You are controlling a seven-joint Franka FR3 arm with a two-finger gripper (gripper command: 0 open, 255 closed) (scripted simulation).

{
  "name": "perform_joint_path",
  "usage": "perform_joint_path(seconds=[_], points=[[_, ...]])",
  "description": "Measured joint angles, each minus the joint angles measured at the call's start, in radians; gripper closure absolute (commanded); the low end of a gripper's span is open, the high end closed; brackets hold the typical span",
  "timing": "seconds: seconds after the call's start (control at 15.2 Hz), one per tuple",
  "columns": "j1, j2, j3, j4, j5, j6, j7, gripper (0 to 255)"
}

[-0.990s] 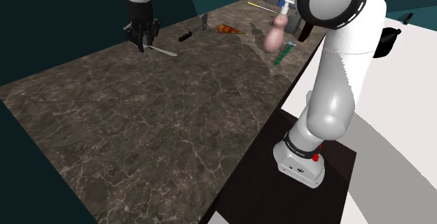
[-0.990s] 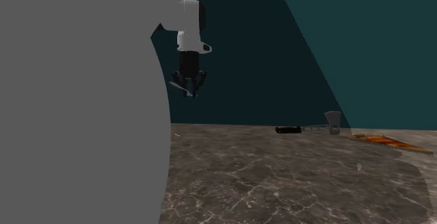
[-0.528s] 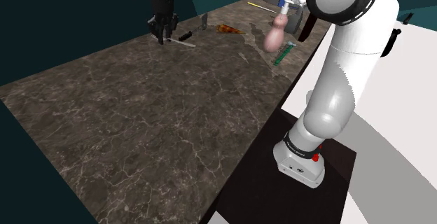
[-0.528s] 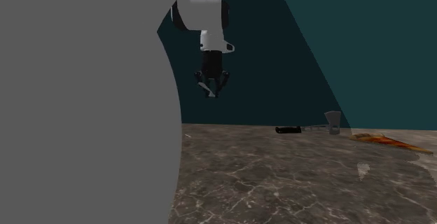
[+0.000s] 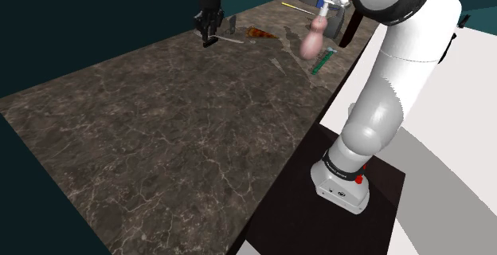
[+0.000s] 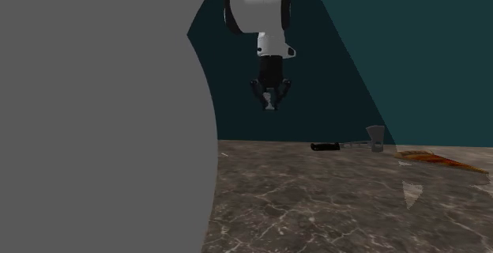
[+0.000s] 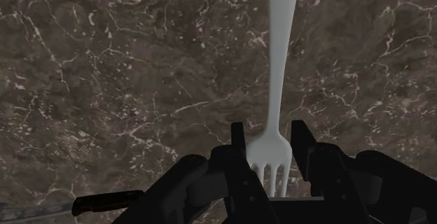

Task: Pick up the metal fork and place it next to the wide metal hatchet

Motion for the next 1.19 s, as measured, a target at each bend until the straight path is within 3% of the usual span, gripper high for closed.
perform_joint_path(seconds=[0.59, 1.19], points=[[-0.118, 0.035, -0.074, 0.055, 0.023, -0.023, -0.197, 255], [-0.236, 0.158, -0.138, 0.234, 0.043, -0.086, -0.385, 255]])
